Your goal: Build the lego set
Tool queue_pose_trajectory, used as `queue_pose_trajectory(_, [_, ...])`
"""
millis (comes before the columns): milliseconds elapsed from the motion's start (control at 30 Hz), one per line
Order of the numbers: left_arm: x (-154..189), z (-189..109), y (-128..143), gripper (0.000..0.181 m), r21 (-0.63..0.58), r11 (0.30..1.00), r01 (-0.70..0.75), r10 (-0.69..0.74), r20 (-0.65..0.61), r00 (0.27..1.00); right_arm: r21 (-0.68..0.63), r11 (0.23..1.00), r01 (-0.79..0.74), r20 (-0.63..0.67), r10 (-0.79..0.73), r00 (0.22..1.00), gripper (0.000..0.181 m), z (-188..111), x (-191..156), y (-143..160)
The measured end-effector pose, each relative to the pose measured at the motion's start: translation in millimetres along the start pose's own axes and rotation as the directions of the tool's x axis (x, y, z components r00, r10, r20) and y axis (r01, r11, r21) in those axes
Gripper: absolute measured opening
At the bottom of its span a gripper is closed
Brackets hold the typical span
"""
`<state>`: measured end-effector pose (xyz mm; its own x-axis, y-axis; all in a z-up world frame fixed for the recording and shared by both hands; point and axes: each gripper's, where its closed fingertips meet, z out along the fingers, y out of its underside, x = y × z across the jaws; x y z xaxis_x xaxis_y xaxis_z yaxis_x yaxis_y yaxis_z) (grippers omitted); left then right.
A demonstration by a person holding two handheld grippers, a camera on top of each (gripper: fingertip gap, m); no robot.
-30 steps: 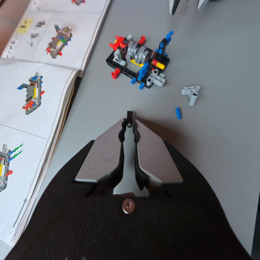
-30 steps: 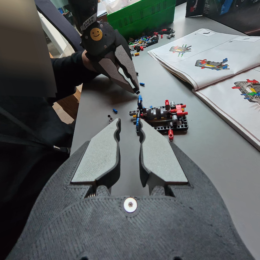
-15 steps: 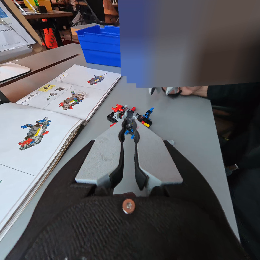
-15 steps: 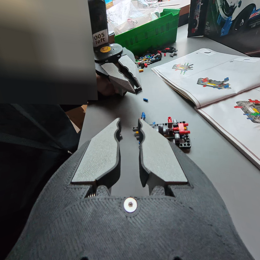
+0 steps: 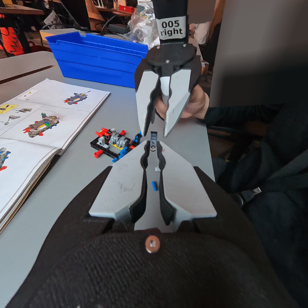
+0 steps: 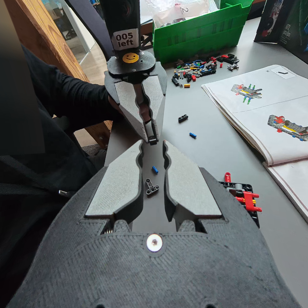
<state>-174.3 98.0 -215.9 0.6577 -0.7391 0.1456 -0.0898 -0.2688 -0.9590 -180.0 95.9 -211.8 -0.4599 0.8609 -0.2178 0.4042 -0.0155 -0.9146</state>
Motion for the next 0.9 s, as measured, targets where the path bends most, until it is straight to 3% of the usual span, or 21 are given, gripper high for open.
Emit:
queue_pose_trajectory(167, [7.5, 2.3, 13.5, 0.005, -0.101, 0.994, -0.03, 0.03, -0.001, 1.0, -0.027, 0.999, 0.044, -0.031, -0.045, 0.999, 0.0, 3.8, -5.4, 4.3])
queue_pose_trajectory(333, [7.6, 2.6, 21.8, 0.006, -0.172, 0.985, -0.026, 0.027, 0.006, 1.0, -0.084, 0.994, 0.074, -0.046, -0.078, 0.996, 0.0, 10.9, -6.2, 14.0])
queue_pose_trajectory(400, [4.7, 1.6, 29.1, 0.005, -0.216, 0.976, -0.005, 0.006, 0.003, 1.0, -0.104, 0.992, 0.074, -0.052, -0.08, 0.995, 0.01, 12.3, -3.6, 17.5])
queue_pose_trajectory(667, [1.0, -1.5, 9.6, 0.005, -0.04, 0.999, -0.019, 0.019, 0.019, 1.0, -0.05, 0.999, -0.019, -0.033, 0.018, 0.999, 0.012, 10.2, 2.8, 13.7])
queue_pose_trajectory(900, [4.2, -4.1, 2.2, 0.006, 0.013, 0.998, -0.06, 0.06, 0.006, 0.998, 0.012, 0.999, -0.037, 0.036, 0.037, 0.999, 0.008, 6.2, -3.7, 3.8])
